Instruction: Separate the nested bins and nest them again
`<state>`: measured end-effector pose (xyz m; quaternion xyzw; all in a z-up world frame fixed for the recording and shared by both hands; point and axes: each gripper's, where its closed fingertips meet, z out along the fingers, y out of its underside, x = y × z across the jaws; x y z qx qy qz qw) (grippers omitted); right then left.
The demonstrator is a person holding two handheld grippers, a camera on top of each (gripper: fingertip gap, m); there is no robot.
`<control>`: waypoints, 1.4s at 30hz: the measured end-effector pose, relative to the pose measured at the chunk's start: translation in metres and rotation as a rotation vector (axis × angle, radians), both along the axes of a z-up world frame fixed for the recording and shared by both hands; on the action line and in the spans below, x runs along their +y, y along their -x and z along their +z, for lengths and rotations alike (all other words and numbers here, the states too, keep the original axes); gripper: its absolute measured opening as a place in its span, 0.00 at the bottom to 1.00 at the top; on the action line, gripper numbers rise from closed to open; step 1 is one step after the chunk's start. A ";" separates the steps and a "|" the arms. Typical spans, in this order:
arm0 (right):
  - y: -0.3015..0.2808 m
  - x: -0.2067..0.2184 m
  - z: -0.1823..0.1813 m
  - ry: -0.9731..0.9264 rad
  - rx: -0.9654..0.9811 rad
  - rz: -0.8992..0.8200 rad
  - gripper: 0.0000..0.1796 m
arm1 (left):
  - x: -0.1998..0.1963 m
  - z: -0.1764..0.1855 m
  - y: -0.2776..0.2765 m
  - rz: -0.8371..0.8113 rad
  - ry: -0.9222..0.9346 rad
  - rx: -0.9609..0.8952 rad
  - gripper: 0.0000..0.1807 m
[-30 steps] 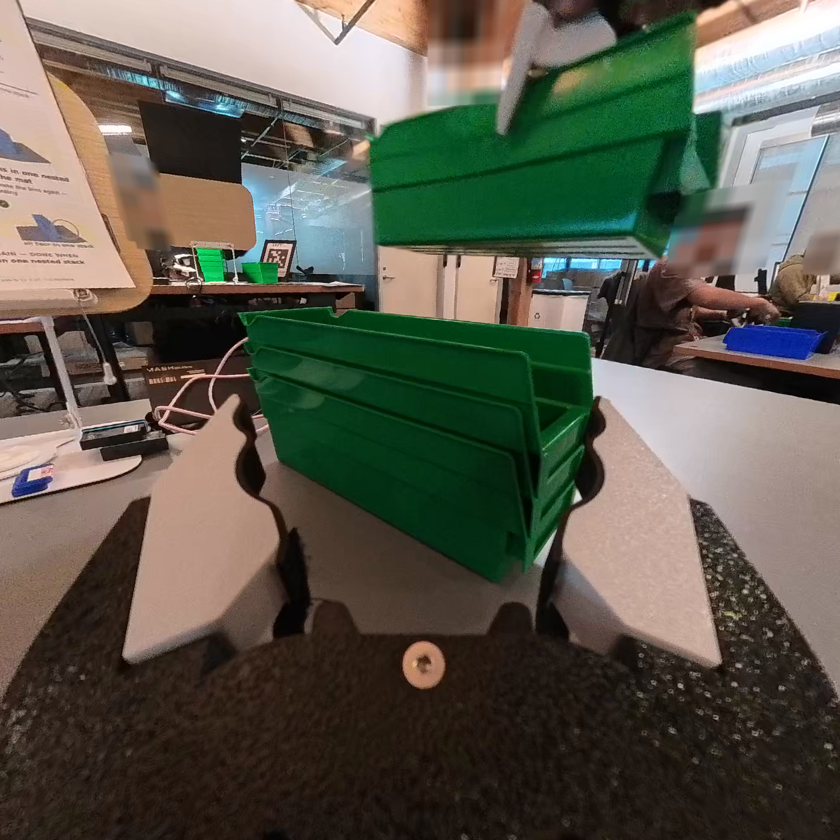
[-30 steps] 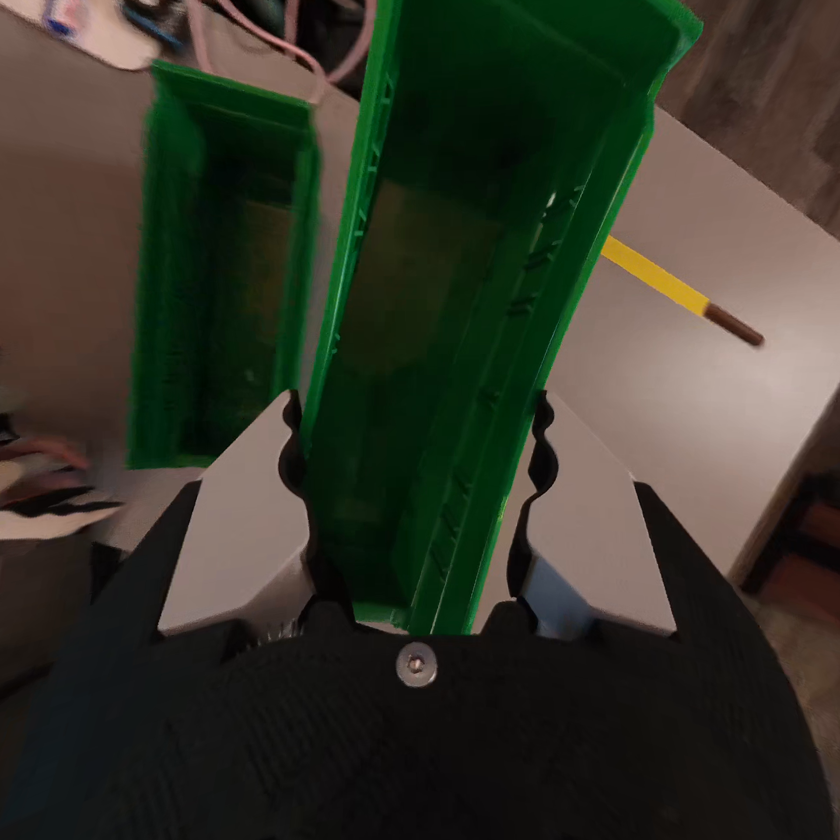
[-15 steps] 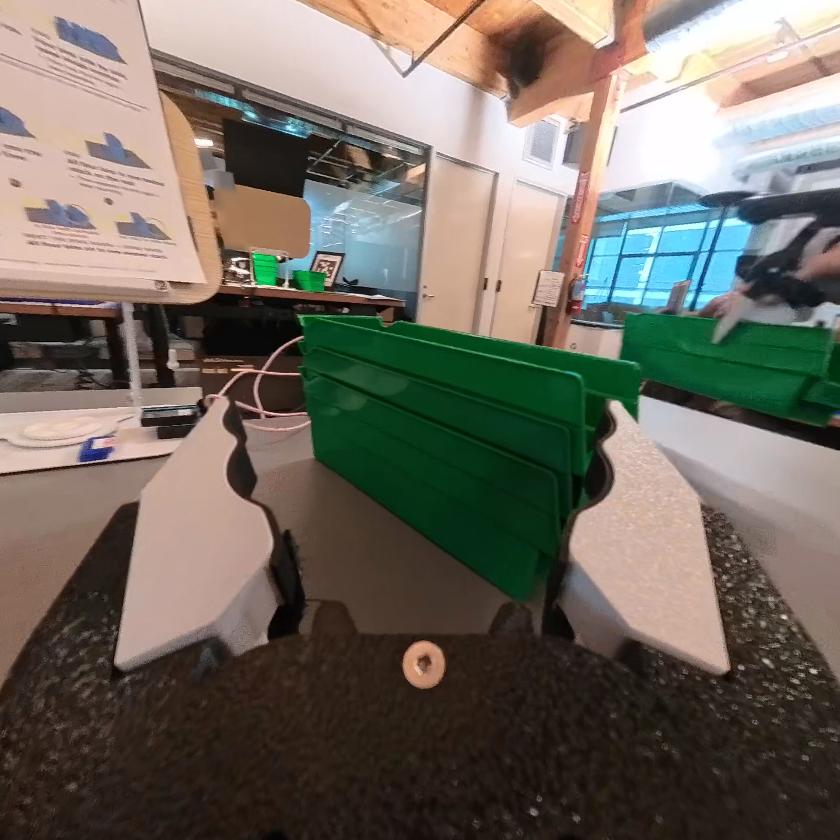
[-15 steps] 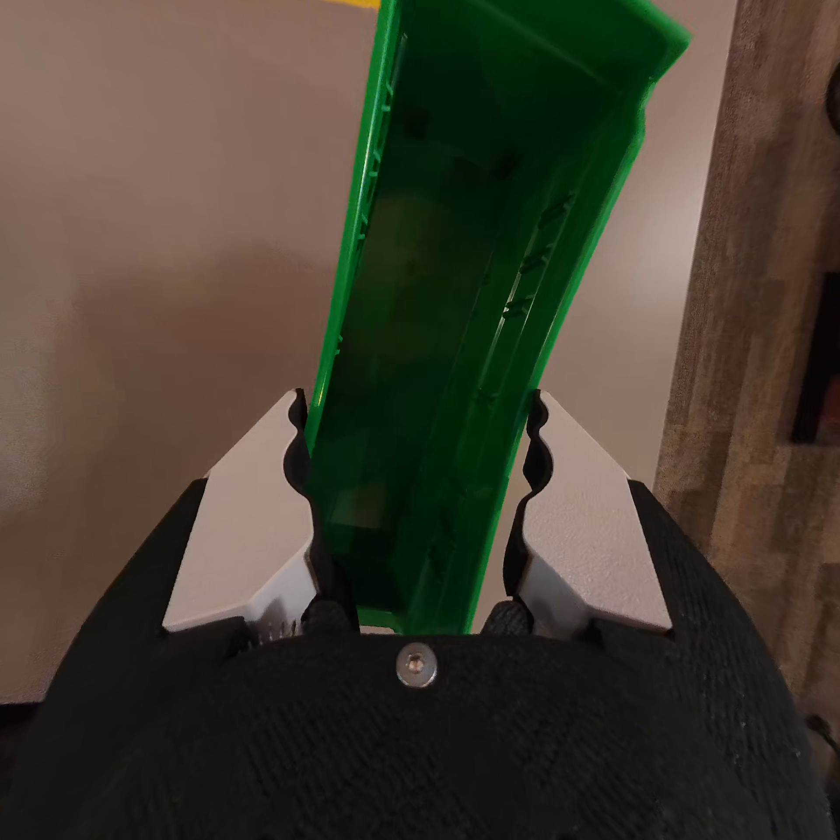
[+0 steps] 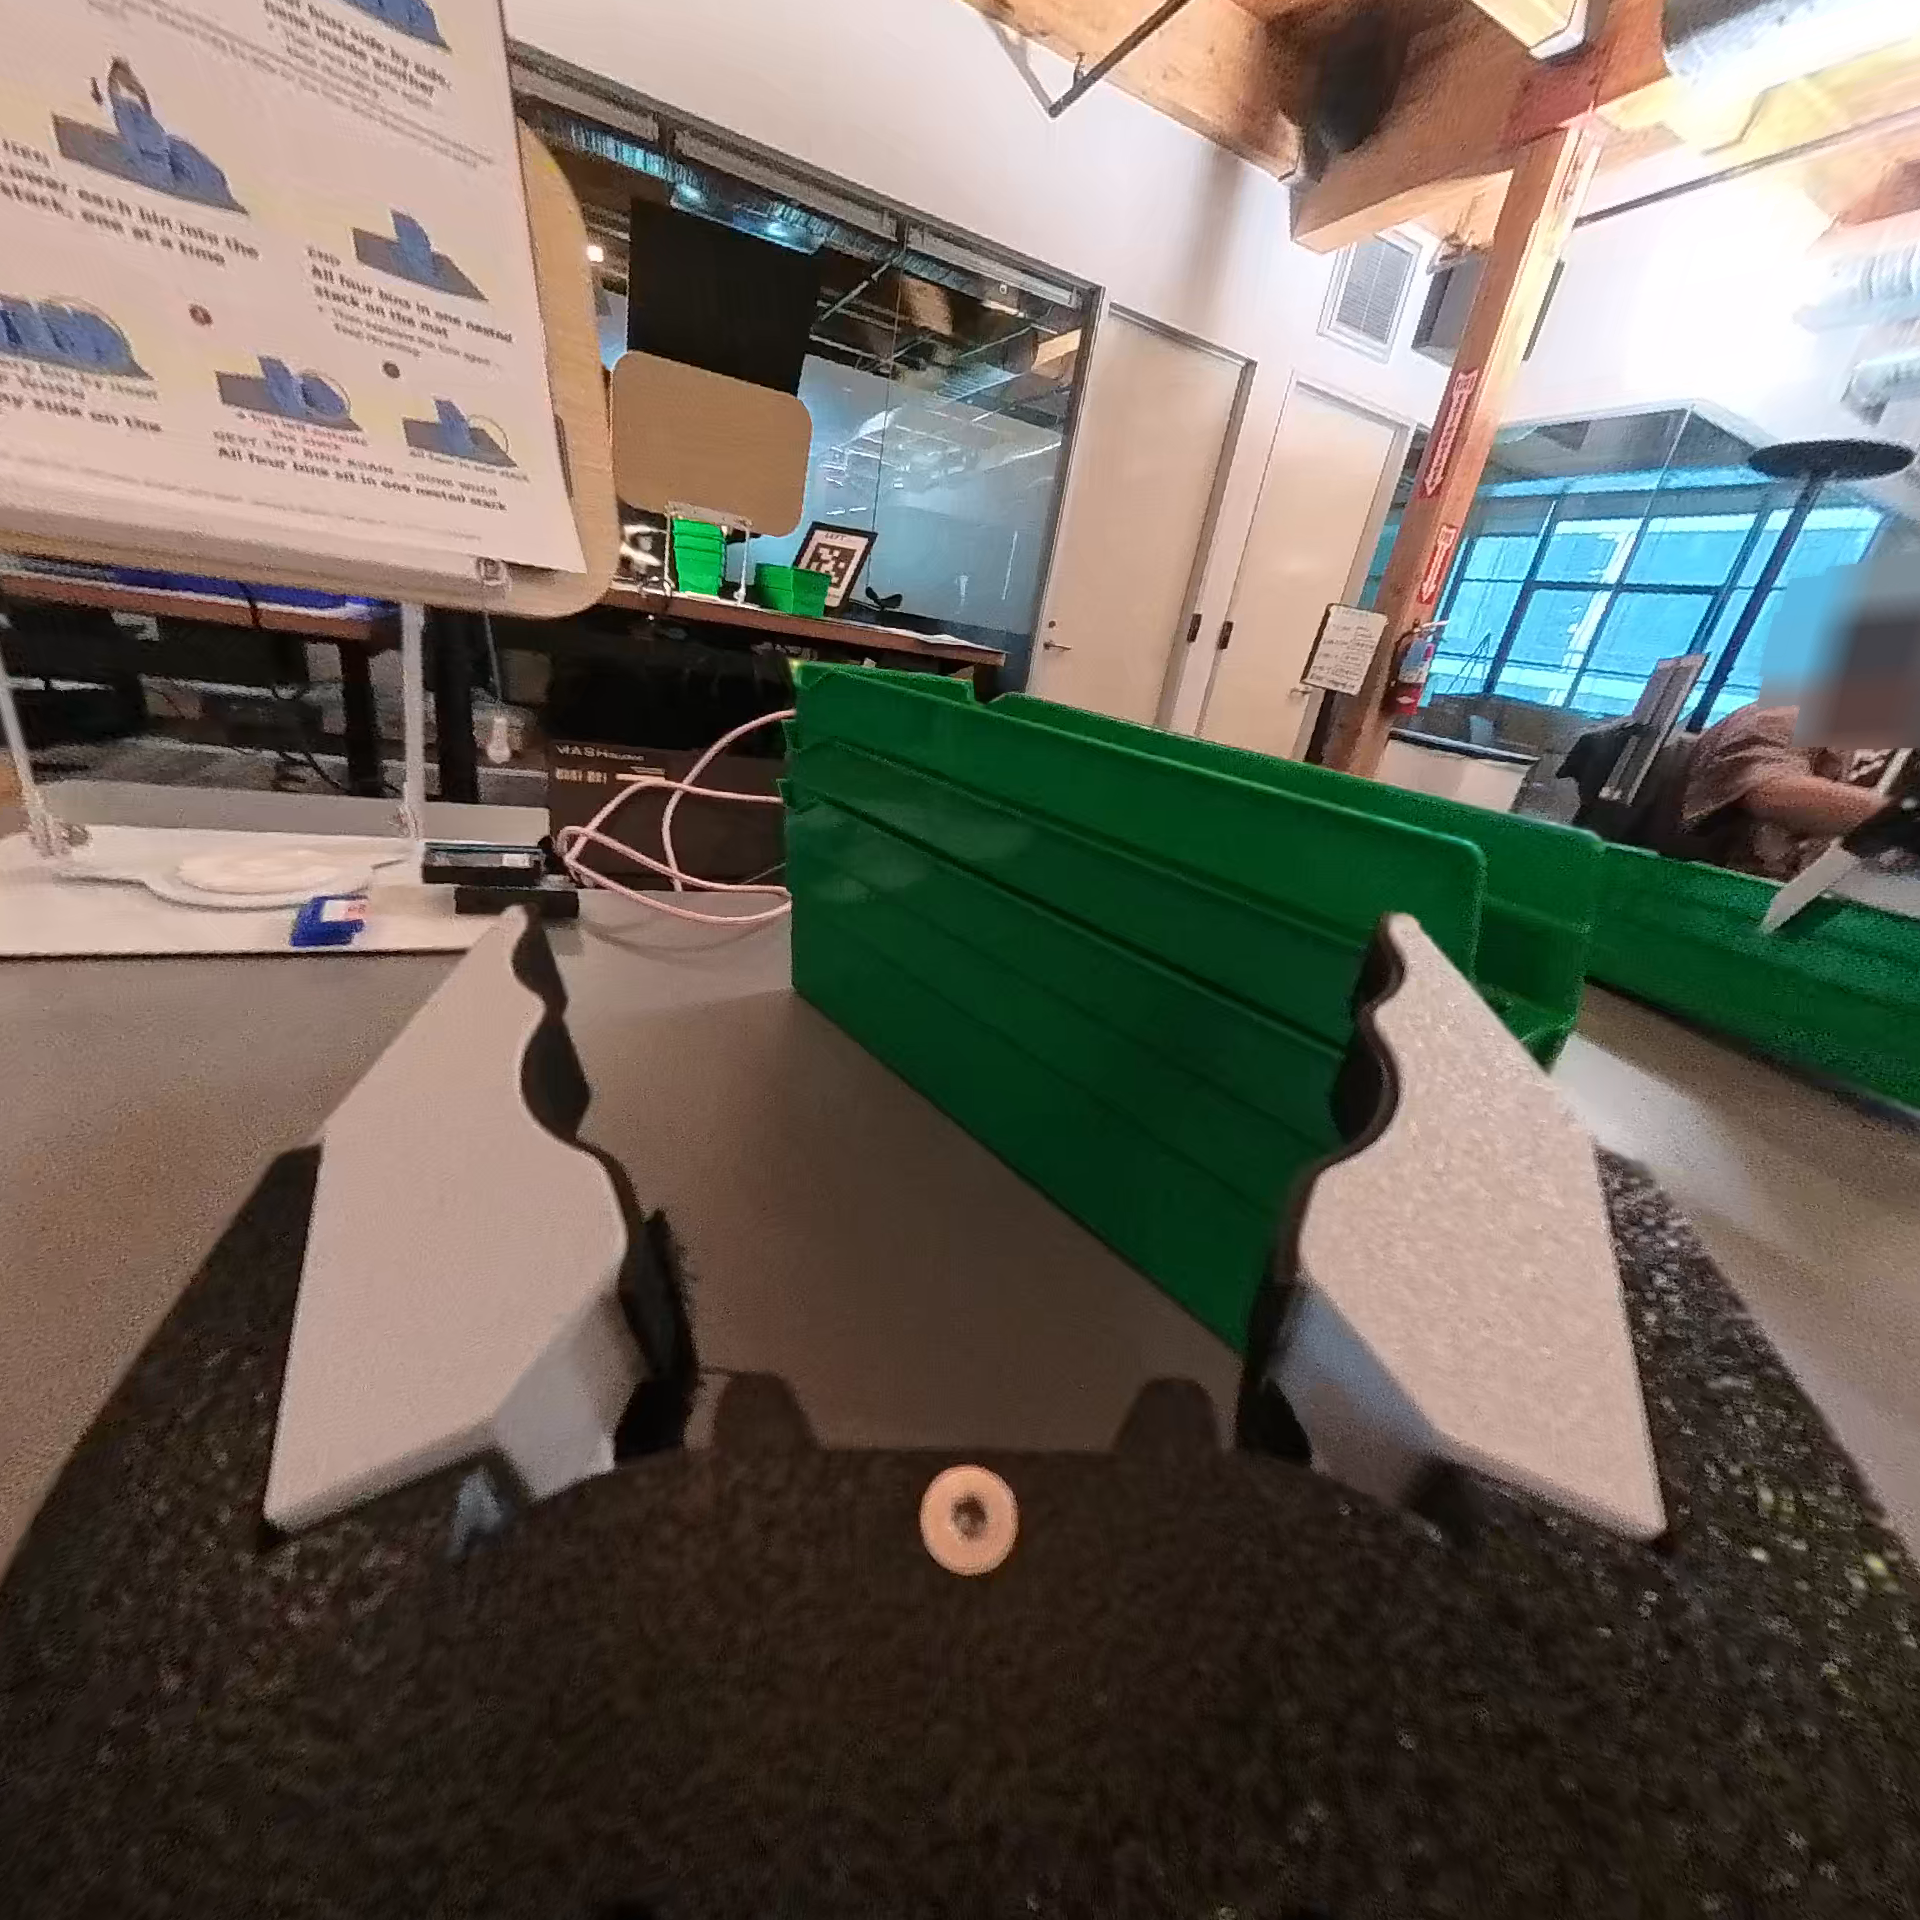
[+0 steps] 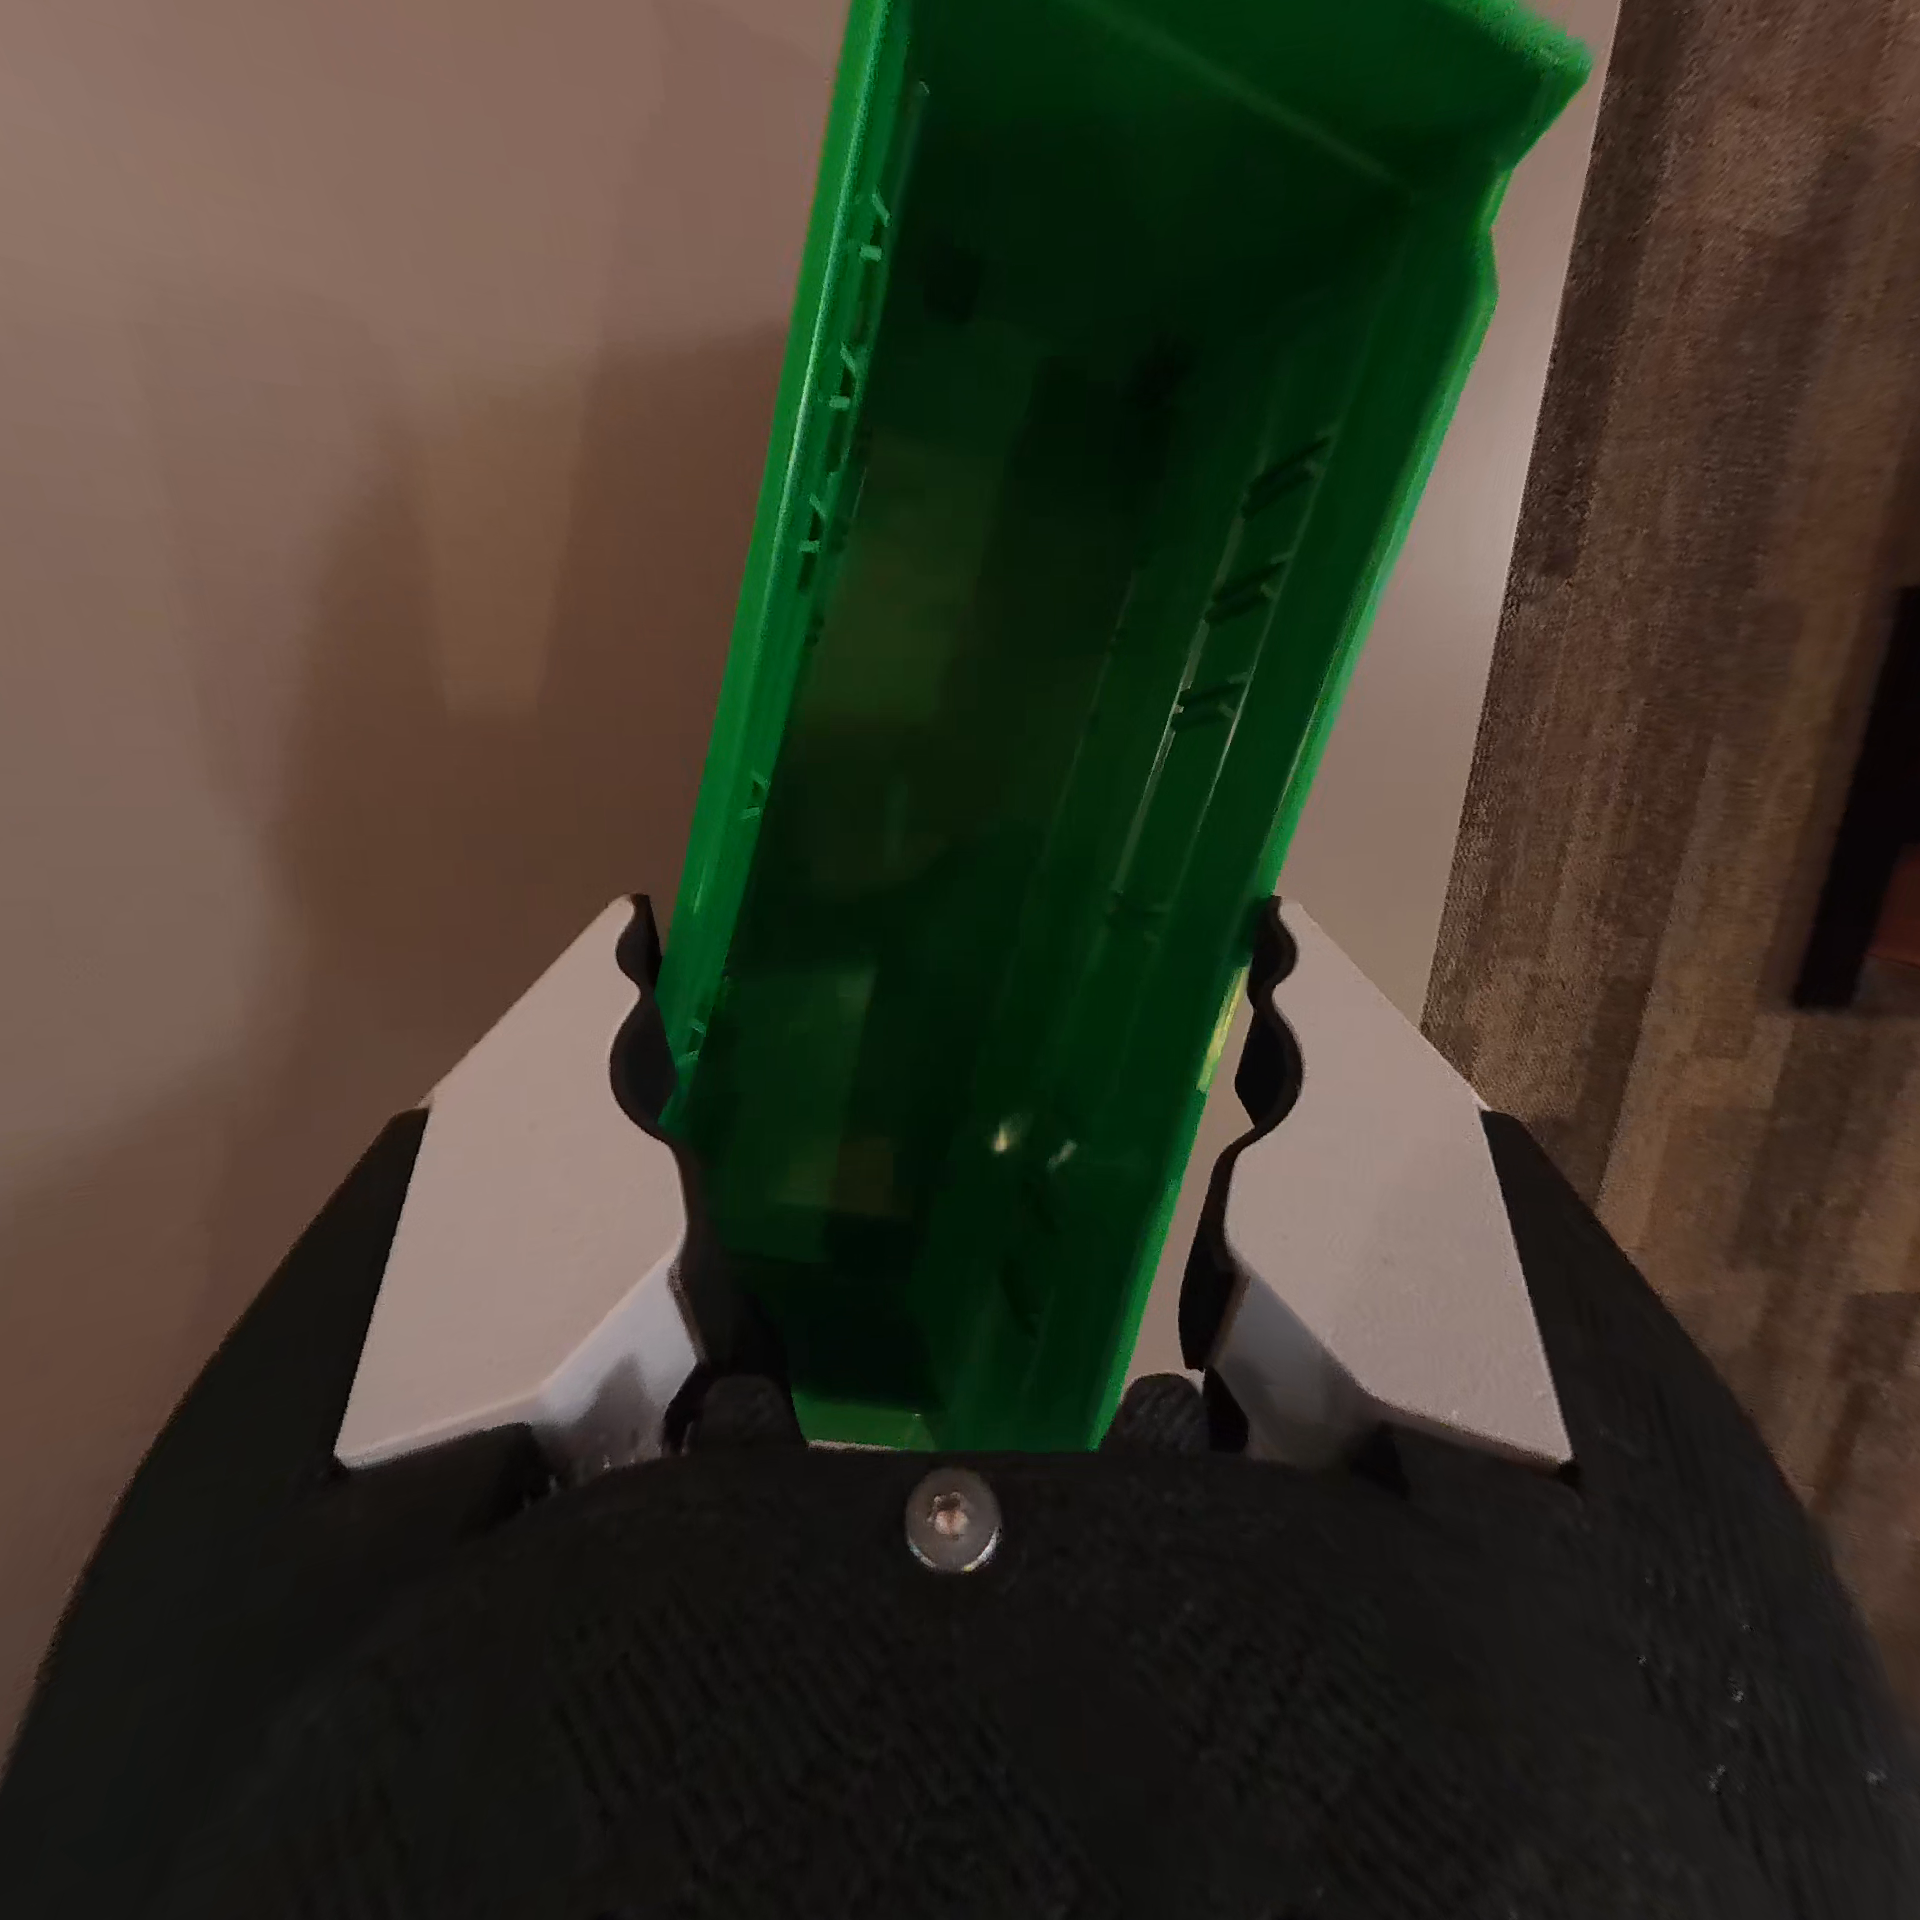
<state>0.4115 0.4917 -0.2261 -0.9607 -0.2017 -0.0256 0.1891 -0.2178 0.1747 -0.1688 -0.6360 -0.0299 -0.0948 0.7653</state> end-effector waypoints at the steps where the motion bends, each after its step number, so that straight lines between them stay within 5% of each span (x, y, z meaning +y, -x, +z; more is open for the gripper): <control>1: 0.000 0.000 -0.002 -0.007 0.009 -0.006 0.64 | 0.000 -0.001 0.000 -0.008 0.001 -0.015 0.81; 6: 0.005 -0.003 -0.005 -0.064 0.023 0.014 0.69 | 0.002 -0.004 0.000 -0.039 0.012 -0.053 0.80; 9: 0.028 0.001 0.026 -0.263 0.089 0.030 0.74 | 0.004 -0.006 -0.004 -0.056 0.023 -0.051 0.80; 14: 0.144 -0.057 0.099 -0.665 0.644 0.245 0.69 | 0.007 -0.009 -0.005 -0.058 0.046 -0.051 0.80; 17: 0.188 -0.086 0.102 -0.796 0.838 0.318 0.65 | 0.003 -0.007 -0.008 -0.074 0.033 -0.036 0.67; 20: 0.204 -0.080 0.082 -0.910 0.932 0.183 0.64 | 0.002 -0.007 0.000 0.004 0.038 0.004 0.66; 23: 0.208 -0.078 0.060 -0.899 0.994 0.042 0.64 | 0.000 -0.010 0.013 0.093 0.054 0.011 0.66; 30: 0.246 -0.099 0.051 -0.821 1.145 0.111 0.51 | 0.000 -0.018 0.021 0.102 0.079 -0.070 0.65; 34: 0.284 -0.124 0.042 -0.660 1.216 0.260 0.43 | -0.016 0.007 0.003 -0.003 -0.066 -0.021 0.33; 38: 0.289 -0.124 0.032 -0.681 1.125 0.281 0.38 | -0.018 0.009 -0.001 -0.022 -0.078 -0.013 0.27; 42: 0.295 -0.126 0.022 -0.726 1.013 0.349 0.17 | -0.017 0.007 -0.005 -0.062 -0.070 -0.035 0.24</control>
